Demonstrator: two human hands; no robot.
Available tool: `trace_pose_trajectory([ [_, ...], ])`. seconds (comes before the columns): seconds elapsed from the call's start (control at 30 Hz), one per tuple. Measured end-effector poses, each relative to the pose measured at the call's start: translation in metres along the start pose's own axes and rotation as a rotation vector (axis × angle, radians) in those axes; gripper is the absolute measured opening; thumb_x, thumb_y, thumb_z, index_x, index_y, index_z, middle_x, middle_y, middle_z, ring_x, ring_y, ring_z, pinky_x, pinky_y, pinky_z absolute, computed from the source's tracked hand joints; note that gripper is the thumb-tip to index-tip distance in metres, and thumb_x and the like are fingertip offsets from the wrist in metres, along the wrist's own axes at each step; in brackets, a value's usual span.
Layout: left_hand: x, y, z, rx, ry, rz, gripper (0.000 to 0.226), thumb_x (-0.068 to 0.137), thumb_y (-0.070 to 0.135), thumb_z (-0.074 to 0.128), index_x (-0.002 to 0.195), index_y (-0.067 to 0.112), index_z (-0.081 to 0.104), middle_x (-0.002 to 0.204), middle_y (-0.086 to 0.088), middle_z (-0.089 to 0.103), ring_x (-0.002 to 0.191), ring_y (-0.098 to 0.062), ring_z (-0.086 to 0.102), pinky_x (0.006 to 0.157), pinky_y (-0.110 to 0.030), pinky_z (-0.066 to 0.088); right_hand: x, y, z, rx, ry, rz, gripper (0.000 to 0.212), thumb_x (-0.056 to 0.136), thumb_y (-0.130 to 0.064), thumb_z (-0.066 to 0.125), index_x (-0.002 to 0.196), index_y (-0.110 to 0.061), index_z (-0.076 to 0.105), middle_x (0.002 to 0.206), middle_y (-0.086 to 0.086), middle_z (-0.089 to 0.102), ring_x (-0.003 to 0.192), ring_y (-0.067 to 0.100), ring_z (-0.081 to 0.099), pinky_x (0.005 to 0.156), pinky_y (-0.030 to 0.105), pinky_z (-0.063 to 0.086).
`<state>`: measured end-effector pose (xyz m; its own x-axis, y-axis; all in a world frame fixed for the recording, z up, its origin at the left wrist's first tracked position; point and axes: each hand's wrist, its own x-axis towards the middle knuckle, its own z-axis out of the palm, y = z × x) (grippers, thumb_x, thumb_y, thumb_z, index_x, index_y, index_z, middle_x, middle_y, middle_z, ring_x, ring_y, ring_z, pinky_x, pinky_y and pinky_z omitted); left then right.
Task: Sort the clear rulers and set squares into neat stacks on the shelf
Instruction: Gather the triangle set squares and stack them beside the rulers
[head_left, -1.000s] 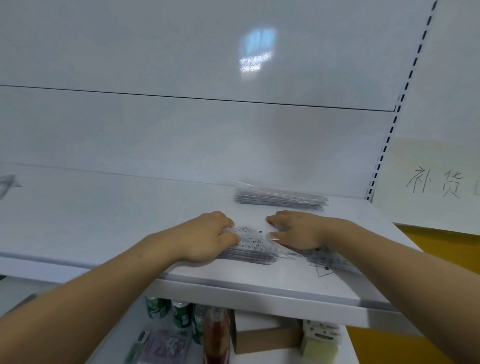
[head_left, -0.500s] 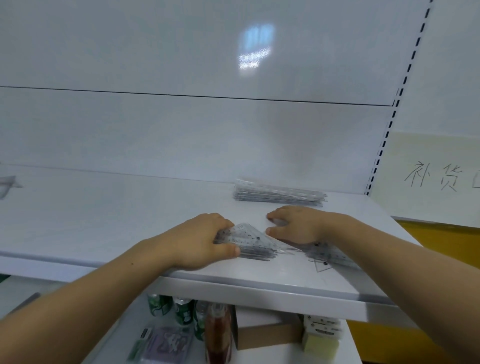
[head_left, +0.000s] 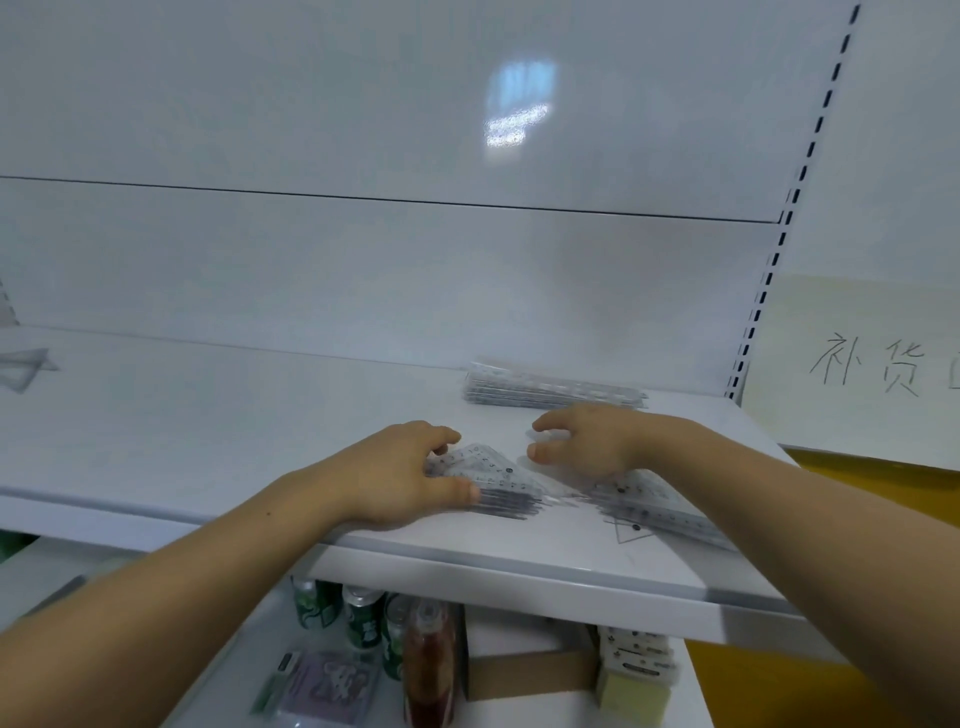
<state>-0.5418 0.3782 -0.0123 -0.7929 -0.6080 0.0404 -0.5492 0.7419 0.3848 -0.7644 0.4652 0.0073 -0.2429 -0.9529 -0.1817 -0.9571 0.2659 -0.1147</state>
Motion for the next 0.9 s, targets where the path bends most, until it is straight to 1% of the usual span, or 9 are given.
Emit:
trace_pose_trajectory([
  [0.1,-0.001,-0.006,-0.012,-0.039,0.028,-0.041,0.069,0.086,0.06,0.047,0.144,0.026,0.033,0.143,0.005,0.043,0.128,-0.012,0.042,0.105,-0.029,0.033,0.006,-0.008,-0.011,-0.056,0.031,-0.047,0.066,0.092,-0.063,0.035,0.147,-0.027,0.03,0.156,-0.003,0.025,0.143,0.02,0.023,0.116,0.04,0.02],
  [0.2,-0.003,-0.028,-0.026,-0.003,0.046,-0.122,0.067,0.087,0.061,0.044,0.143,0.027,0.034,0.147,0.004,0.038,0.132,-0.014,0.039,0.107,-0.029,0.029,0.015,-0.028,-0.026,-0.091,0.05,-0.113,0.063,0.096,-0.056,0.034,0.148,-0.02,0.028,0.157,0.001,0.024,0.143,0.021,0.023,0.114,0.035,0.019],
  [0.27,-0.006,-0.048,-0.034,0.034,0.054,-0.184,0.065,0.088,0.06,0.043,0.143,0.026,0.035,0.149,0.003,0.036,0.134,-0.015,0.037,0.108,-0.029,0.027,0.024,-0.047,-0.033,-0.091,0.061,-0.142,0.063,0.097,-0.055,0.035,0.148,-0.02,0.028,0.157,0.001,0.024,0.143,0.022,0.023,0.113,0.033,0.019],
  [0.4,-0.026,-0.101,-0.055,0.079,0.072,-0.293,0.066,0.089,0.059,0.045,0.144,0.025,0.033,0.154,0.002,0.029,0.138,-0.018,0.03,0.112,-0.032,0.023,0.048,-0.098,-0.035,-0.053,0.06,-0.174,0.065,0.094,-0.06,0.036,0.148,-0.023,0.029,0.156,-0.002,0.026,0.142,0.02,0.026,0.113,0.033,0.02],
  [0.57,-0.072,-0.19,-0.087,0.12,0.116,-0.398,0.068,0.09,0.058,0.045,0.146,0.024,0.03,0.156,0.003,0.024,0.141,-0.018,0.025,0.114,-0.033,0.02,0.083,-0.196,-0.036,-0.049,0.067,-0.233,0.065,0.094,-0.06,0.037,0.148,-0.026,0.027,0.153,-0.002,0.031,0.14,0.02,0.029,0.11,0.033,0.024],
  [0.77,-0.143,-0.305,-0.139,0.108,0.175,-0.523,0.065,0.089,0.054,0.049,0.144,0.023,0.034,0.153,0.002,0.029,0.138,-0.019,0.031,0.113,-0.033,0.025,0.138,-0.337,-0.021,-0.016,0.05,-0.315,0.066,0.093,-0.06,0.037,0.149,-0.026,0.024,0.151,-0.001,0.035,0.14,0.021,0.029,0.11,0.034,0.025],
  [0.9,-0.179,-0.368,-0.17,0.113,0.199,-0.588,0.065,0.089,0.053,0.051,0.143,0.021,0.036,0.152,0.0,0.031,0.137,-0.02,0.033,0.11,-0.033,0.027,0.174,-0.413,-0.007,-0.016,0.03,-0.37,0.068,0.092,-0.062,0.038,0.149,-0.027,0.023,0.155,-0.001,0.028,0.141,0.022,0.026,0.113,0.038,0.024],
])
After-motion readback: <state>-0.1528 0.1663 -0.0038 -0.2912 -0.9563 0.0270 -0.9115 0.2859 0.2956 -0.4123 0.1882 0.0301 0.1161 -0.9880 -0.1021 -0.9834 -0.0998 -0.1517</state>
